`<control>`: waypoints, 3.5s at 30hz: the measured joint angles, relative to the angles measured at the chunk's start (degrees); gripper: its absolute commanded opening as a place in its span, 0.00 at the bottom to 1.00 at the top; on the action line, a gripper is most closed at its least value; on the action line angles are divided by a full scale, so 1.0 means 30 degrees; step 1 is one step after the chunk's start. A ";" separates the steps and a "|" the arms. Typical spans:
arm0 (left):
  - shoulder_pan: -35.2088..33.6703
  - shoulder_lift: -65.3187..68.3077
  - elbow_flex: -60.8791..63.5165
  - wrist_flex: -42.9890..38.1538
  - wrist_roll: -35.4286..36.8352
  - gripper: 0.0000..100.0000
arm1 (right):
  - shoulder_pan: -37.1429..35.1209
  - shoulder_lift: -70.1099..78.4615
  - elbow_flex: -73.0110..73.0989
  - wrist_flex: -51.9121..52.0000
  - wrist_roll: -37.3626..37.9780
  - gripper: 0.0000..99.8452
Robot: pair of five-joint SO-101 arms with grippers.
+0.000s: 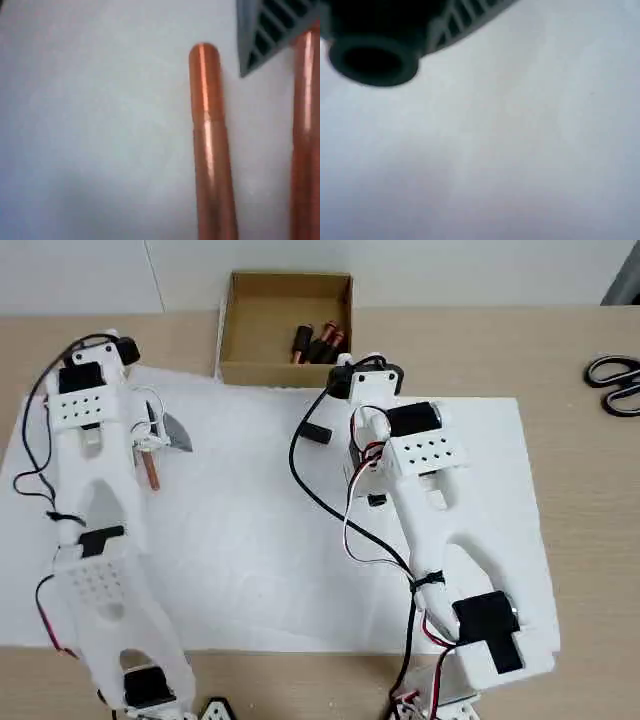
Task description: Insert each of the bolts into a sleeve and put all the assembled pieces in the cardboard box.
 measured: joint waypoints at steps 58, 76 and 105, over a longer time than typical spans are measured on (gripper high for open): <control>0.4659 -0.5333 1.0608 -0.1114 -0.1260 0.12 | -0.0029 0.0000 0.0117 0.0000 0.0029 0.00; 0.4659 -0.4454 1.0755 -0.3458 -0.0703 0.14 | -0.0029 0.0000 0.0117 0.0000 0.0029 0.00; 0.5275 -0.4864 0.6593 0.1172 0.0088 0.01 | -0.0029 0.0000 0.0117 0.0088 0.0029 0.00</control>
